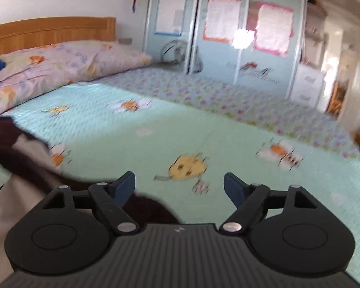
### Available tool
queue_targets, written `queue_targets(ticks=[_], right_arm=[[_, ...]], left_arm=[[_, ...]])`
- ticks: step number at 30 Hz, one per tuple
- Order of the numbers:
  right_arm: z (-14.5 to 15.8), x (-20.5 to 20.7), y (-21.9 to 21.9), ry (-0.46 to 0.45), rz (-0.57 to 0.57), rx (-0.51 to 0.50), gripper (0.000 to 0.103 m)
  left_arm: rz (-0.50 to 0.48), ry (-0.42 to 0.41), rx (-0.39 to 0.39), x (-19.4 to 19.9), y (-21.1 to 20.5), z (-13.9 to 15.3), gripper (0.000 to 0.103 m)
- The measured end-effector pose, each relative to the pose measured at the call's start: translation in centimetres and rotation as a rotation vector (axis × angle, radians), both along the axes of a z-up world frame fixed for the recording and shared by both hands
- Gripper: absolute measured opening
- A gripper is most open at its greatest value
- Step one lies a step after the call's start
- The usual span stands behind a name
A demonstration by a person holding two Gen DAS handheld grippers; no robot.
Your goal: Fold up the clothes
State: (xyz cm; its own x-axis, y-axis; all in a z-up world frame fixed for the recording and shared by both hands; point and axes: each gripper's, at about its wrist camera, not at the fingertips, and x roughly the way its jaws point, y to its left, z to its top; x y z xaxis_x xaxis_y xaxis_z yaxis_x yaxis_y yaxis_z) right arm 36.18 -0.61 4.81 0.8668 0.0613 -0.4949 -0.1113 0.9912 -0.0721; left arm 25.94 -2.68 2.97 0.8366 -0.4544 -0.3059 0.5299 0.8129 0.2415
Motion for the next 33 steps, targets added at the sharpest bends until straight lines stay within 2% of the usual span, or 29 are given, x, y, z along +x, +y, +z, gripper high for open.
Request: queue_targets(ticks=[2,6,9,13,15,21,22,26,28,31,33], right_arm=[[-1.4,-0.1,0.6,0.026,0.035,-0.03,0.082],[-4.6,0.9,2.9,0.094,0.114,-0.165,0.082],[-6.3,1.7,3.6,0.133,0.159,-0.245,0.082],[-6.9,3.0,3.0,0.154,0.178,-0.241,0.082],[-7.2,3.5,2.8,0.175,0.19,-0.229,0.082],[-7.8,7.2,0.7,0.36,0.22,-0.137,0.082],[-7.9,7.8,0.3,0.39,0.225,-0.121,0.079],[-8.2,8.7,-1.4,0.462,0.243,-0.002,0.039],[-8.2,8.1,-1.6,0.455,0.245,0.041,0.028],[-8.4,7.3,-2.0,0.42,0.21,0.077,0.03],[-8.8,7.4,-3.0,0.407,0.177,0.126,0.044]], left_arm=[[0.005,0.003,0.008,0.4,-0.1,-0.5,0.021],[0.014,0.009,0.014,0.4,0.1,-1.1,0.021],[0.013,0.011,0.035,0.5,0.3,-1.5,0.027],[0.019,0.029,0.05,1.4,0.6,-2.3,0.028],[0.021,0.034,0.054,1.6,0.5,-2.7,0.028],[0.028,0.05,0.067,2.8,0.4,-3.9,0.028],[0.029,0.051,0.073,3.1,0.3,-4.0,0.028],[0.022,0.053,0.084,4.1,0.0,-4.4,0.028],[0.02,0.06,0.084,4.6,-0.1,-4.6,0.028],[0.015,0.069,0.086,4.9,-0.1,-4.8,0.028],[0.012,0.074,0.088,5.0,0.0,-4.9,0.028]])
